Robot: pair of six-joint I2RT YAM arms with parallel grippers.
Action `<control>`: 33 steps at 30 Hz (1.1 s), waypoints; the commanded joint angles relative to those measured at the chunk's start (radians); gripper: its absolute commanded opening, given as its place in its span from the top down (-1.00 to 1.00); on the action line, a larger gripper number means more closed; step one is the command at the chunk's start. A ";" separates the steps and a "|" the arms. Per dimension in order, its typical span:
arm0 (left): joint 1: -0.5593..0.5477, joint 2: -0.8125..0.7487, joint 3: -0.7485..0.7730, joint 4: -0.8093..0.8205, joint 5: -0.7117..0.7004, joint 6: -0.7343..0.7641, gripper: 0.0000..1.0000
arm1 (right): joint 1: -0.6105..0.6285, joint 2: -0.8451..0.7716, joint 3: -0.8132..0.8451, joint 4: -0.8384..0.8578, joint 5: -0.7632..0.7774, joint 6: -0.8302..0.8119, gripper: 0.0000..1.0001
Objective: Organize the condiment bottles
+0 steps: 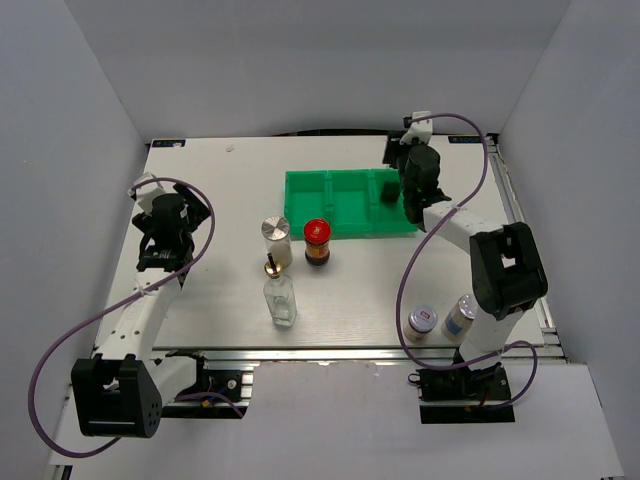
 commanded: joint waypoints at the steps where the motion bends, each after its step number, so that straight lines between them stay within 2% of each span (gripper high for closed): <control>1: 0.001 -0.011 0.015 0.011 0.008 0.011 -0.96 | 0.007 -0.026 0.046 0.119 -0.011 -0.017 -0.39; 2: 0.002 -0.011 0.015 0.013 0.008 0.011 -0.96 | 0.007 -0.026 0.055 0.097 -0.014 -0.023 -0.69; 3: 0.002 -0.011 0.016 0.011 0.010 0.011 -0.96 | 0.008 -0.028 0.070 0.074 -0.014 -0.021 -0.79; 11: 0.002 -0.024 0.024 -0.007 0.007 0.019 -0.96 | 0.007 -0.101 0.073 -0.054 0.002 0.003 -0.79; 15: 0.002 -0.037 0.031 -0.026 -0.004 0.014 -0.96 | 0.007 -0.178 0.124 -0.266 0.047 0.006 -0.79; 26: 0.002 -0.028 0.051 -0.069 0.013 0.008 -0.96 | 0.005 -0.421 0.150 -0.604 0.035 -0.018 -0.79; 30: 0.002 -0.029 0.051 -0.070 0.022 0.008 -0.96 | 0.005 -0.498 0.169 -0.725 -0.036 -0.011 -0.79; 31: 0.001 -0.031 0.051 -0.070 0.027 0.008 -0.96 | 0.007 -0.515 0.166 -0.778 -0.165 -0.023 -0.79; 33: 0.001 -0.032 0.057 -0.063 0.048 0.008 -0.96 | 0.010 -0.560 0.158 -0.841 -0.328 -0.031 -0.79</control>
